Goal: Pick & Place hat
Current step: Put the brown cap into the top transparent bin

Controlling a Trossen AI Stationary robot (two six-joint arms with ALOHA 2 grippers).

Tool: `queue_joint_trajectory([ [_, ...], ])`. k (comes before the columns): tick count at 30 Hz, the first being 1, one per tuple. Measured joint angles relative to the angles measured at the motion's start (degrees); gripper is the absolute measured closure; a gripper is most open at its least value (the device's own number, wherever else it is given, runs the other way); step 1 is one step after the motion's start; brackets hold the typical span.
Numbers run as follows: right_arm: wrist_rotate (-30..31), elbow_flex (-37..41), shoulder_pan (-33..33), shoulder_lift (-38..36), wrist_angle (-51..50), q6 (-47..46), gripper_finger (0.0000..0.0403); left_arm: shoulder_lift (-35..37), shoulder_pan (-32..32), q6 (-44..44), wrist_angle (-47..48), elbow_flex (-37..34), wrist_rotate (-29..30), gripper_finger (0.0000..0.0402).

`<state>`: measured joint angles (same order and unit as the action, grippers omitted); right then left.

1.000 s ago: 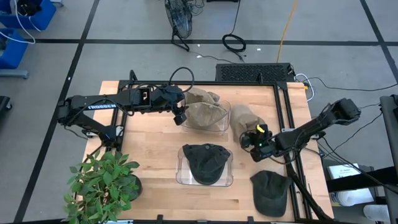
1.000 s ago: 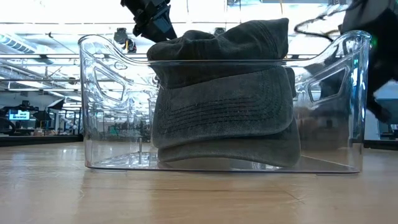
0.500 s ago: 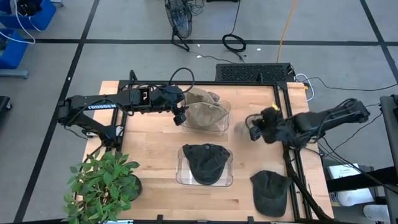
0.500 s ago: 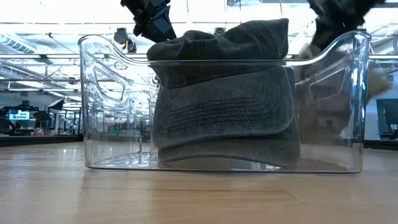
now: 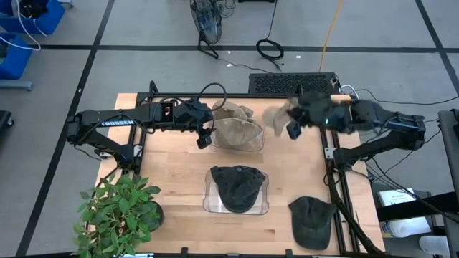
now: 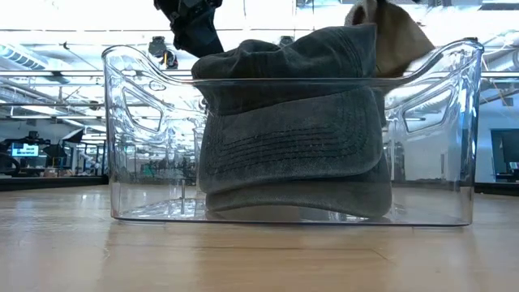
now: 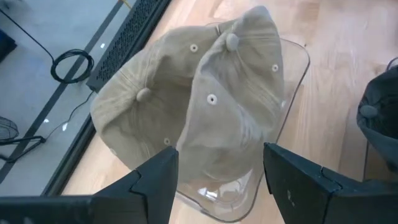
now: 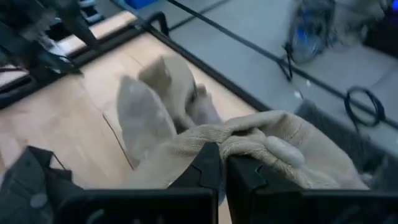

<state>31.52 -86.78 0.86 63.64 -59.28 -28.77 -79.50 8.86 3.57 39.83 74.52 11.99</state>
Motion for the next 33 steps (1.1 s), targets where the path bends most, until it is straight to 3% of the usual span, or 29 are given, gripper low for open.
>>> queue_joint_trajectory([
  [5, -9.4, -11.9, 8.5, 6.3, 1.2, 14.9, 0.0402, 0.0, 0.0, -2.1, -1.1, 0.0, 0.2, 0.0167],
  [11, -22.2, -24.2, 16.5, 15.8, 0.5, 32.5, 0.0403, 0.0, 0.1, 4.5, -3.1, 0.0, 0.3, 0.0167],
  [17, -31.5, -32.0, 19.8, 25.2, 1.1, 49.7, 0.0403, 0.8, 0.1, 11.4, -2.6, 0.0, 0.3, 0.0167],
  [26, -51.6, -33.5, 18.1, 31.7, 2.0, 67.9, 0.0403, 9.1, -0.9, 19.2, -2.9, 0.0, 4.3, 0.0167],
  [33, -52.5, -29.2, 16.3, 32.3, -0.1, 77.0, 0.0403, 13.3, -4.0, 20.9, -3.1, 0.0, 9.8, 0.0167],
])
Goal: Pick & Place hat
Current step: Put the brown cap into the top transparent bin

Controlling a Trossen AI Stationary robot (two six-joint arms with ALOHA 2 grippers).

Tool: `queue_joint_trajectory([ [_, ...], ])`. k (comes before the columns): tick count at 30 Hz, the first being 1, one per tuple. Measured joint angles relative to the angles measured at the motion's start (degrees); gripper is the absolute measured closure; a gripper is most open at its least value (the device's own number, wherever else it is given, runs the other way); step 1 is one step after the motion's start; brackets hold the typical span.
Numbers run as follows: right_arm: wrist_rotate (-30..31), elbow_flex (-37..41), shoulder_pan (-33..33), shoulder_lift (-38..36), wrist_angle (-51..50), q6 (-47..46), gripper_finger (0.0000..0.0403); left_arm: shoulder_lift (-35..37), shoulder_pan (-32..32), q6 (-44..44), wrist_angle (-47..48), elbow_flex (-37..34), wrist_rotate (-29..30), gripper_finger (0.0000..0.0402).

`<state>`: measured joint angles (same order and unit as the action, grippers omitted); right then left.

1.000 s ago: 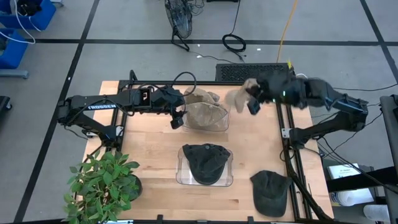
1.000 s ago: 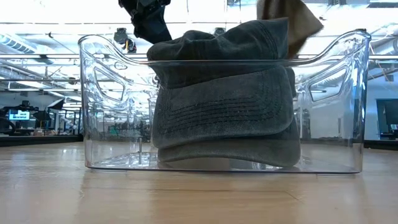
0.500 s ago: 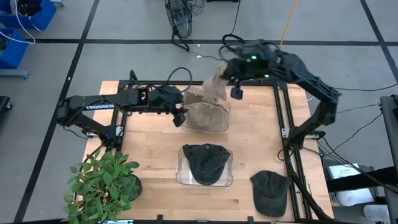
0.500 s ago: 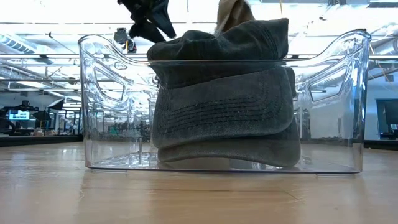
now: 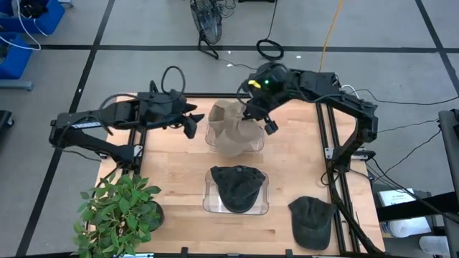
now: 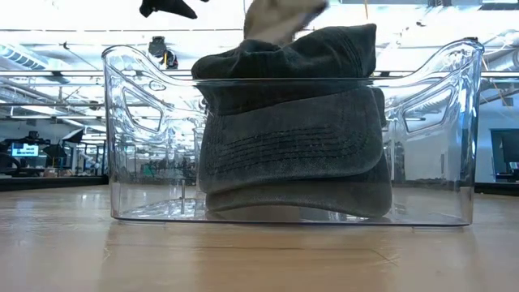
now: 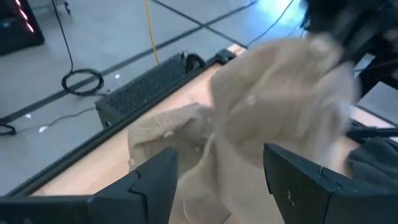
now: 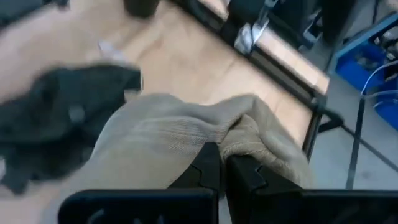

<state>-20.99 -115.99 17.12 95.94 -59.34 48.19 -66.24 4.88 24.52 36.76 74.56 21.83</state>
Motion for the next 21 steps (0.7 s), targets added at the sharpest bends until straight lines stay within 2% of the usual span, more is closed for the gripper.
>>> queue_joint_trajectory([
  [5, 4.2, 6.0, -0.4, 0.0, 7.2, 2.7, 0.0403, -1.0, -0.6, -0.5, -0.4, 0.0, 1.2, 0.0167],
  [9, 4.2, 6.8, -2.0, 0.0, 14.5, 2.7, 0.0403, -2.2, -0.5, -1.9, -0.1, -0.1, 1.2, 0.0167],
  [12, 0.5, 6.8, -2.7, -0.2, 17.2, 2.1, 0.0403, -3.0, -0.4, -2.5, -0.8, 0.0, 1.2, 0.0167],
  [15, -2.8, 7.3, -2.7, 0.1, 13.7, 0.9, 0.0403, -3.1, -0.4, -2.8, -0.5, -0.1, 1.0, 0.0167],
  [17, 0.3, 9.5, -2.6, 0.2, 11.7, 2.0, 0.0403, -3.3, -0.4, -2.8, -0.7, 0.0, 0.4, 0.0167],
  [21, 13.7, 14.4, -2.5, 0.5, 12.2, 5.7, 0.0403, -3.6, -0.4, -3.0, -0.7, 0.0, -2.8, 0.0167],
])
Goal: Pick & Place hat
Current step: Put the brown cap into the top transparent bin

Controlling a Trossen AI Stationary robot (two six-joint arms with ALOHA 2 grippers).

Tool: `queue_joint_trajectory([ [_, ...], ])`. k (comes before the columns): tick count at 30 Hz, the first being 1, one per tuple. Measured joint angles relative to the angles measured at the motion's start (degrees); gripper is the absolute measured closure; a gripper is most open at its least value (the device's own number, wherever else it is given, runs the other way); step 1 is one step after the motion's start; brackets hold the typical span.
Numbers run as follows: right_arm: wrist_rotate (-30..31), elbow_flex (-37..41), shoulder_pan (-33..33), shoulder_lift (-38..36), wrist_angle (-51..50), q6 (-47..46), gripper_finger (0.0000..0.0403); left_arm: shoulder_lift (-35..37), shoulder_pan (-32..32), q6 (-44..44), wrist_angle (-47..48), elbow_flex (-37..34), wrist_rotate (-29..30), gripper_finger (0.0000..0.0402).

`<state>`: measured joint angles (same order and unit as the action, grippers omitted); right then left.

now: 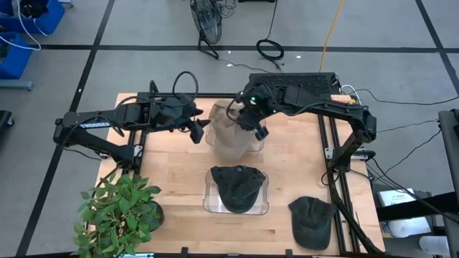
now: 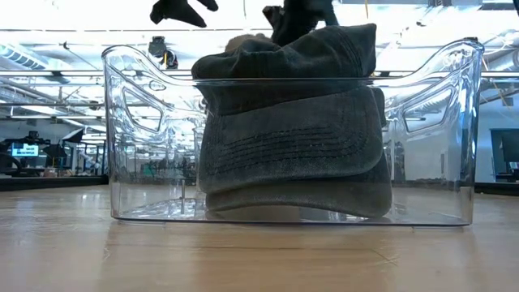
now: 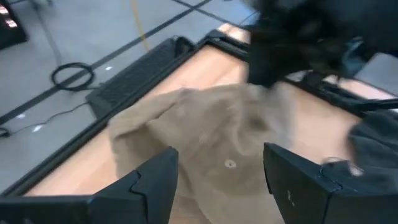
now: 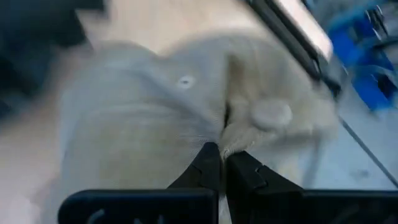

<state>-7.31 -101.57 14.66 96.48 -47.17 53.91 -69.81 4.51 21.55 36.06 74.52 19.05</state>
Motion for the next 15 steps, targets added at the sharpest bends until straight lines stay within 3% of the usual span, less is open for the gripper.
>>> queue_joint_trajectory([
  [4, 10.1, 3.5, 0.1, -0.3, 7.7, 0.8, 0.0403, -1.4, 0.0, -0.3, -1.3, 0.0, -4.4, 0.0167],
  [9, 10.2, 4.2, -0.1, -0.4, 15.5, -1.1, 0.0403, -4.9, 0.0, -2.1, -4.3, 0.1, -8.5, 0.0167],
  [15, 10.1, 4.2, -0.1, -0.3, 15.1, -3.3, 0.0403, -10.9, 0.1, -2.4, -5.8, 0.0, -11.3, 0.0167],
])
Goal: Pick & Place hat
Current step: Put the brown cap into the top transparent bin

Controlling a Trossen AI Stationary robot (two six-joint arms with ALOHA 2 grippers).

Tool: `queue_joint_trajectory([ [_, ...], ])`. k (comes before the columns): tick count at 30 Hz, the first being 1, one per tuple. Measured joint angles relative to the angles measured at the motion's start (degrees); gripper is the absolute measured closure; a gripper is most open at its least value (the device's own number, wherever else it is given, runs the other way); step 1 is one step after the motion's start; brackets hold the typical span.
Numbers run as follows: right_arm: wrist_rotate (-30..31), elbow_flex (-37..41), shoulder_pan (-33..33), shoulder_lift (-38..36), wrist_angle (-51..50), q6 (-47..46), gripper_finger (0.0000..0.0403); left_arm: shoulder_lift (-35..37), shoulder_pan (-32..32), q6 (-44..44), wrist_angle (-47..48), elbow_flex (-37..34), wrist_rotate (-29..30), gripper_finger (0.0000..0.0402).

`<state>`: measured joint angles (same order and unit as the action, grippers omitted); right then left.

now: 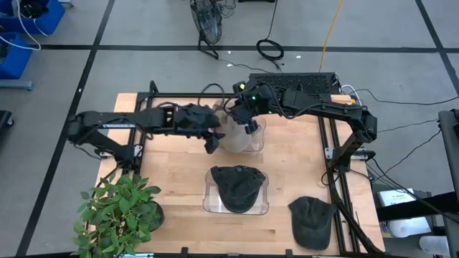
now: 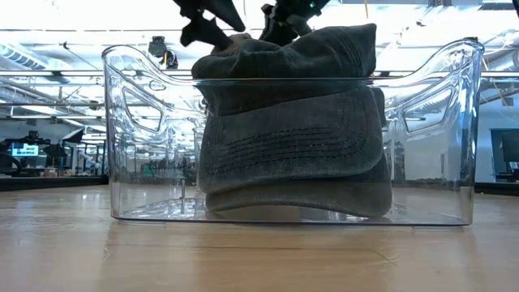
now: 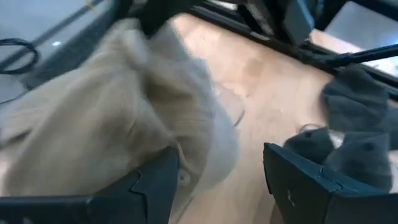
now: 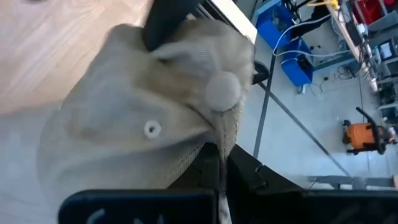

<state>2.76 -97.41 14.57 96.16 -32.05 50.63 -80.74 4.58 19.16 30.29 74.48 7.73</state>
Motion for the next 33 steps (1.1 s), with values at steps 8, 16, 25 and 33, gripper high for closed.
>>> queue_joint_trajectory([
  [8, 0.0, 0.0, 0.0, -0.7, 0.6, -4.7, 0.0403, -5.3, 0.3, 0.5, -0.8, 0.0, -1.3, 0.0167],
  [16, -0.2, 0.0, -0.3, -3.5, 1.2, -12.3, 0.0403, -7.1, 1.5, 2.3, -0.9, 0.1, -2.1, 0.0167],
  [25, -3.1, 6.1, -4.2, -4.4, -0.7, -22.6, 0.0403, -7.8, 1.5, 2.4, 0.1, 0.1, -2.5, 0.0167],
  [33, 11.6, 19.3, -9.5, -9.5, 14.0, -16.4, 0.0403, -10.1, 1.4, 3.4, 1.8, 0.0, -1.9, 0.0167],
])
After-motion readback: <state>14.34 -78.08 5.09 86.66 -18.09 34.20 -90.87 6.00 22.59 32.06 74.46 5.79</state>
